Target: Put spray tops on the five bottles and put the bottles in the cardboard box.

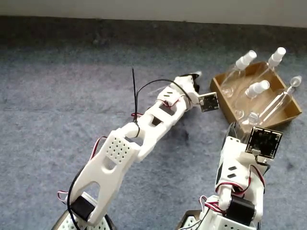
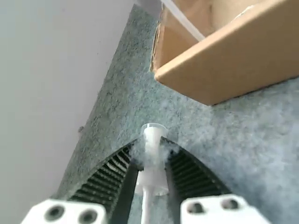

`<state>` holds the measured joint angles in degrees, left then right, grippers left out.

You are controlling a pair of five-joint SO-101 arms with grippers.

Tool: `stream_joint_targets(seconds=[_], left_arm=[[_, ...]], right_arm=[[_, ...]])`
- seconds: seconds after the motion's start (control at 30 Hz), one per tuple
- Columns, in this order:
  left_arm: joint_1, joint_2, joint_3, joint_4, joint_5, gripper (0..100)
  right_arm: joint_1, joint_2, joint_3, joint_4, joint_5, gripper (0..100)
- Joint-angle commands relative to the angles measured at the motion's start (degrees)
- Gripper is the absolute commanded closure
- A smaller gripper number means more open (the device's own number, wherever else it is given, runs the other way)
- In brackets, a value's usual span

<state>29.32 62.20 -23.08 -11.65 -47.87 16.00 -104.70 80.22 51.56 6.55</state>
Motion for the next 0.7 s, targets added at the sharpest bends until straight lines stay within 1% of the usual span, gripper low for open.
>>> stream_joint_targets(seconds=[0.0,0.13,0.43,0.6,0.67], left_arm=[[0.40,-1.10,-2.86,1.58,-0.26,100],[0.57,-3.12,-3.03,11.52,-0.26,100],[-0.48,-14.64,-2.95,42.90,-0.09,100],[-0.48,-19.12,-2.95,54.95,-0.09,100],[-0.48,-20.79,-3.03,58.55,0.00,100]], right_arm=[[0.31,-0.66,-0.48,-0.13,-0.53,95.7],[0.31,-0.66,-0.48,-0.13,-0.53,95.7],[0.31,-0.66,-0.40,-0.13,-0.53,95.7],[0.31,-0.66,-0.40,-0.13,-0.53,95.7],[0.31,-0.66,-0.40,-0.13,-0.53,95.7]])
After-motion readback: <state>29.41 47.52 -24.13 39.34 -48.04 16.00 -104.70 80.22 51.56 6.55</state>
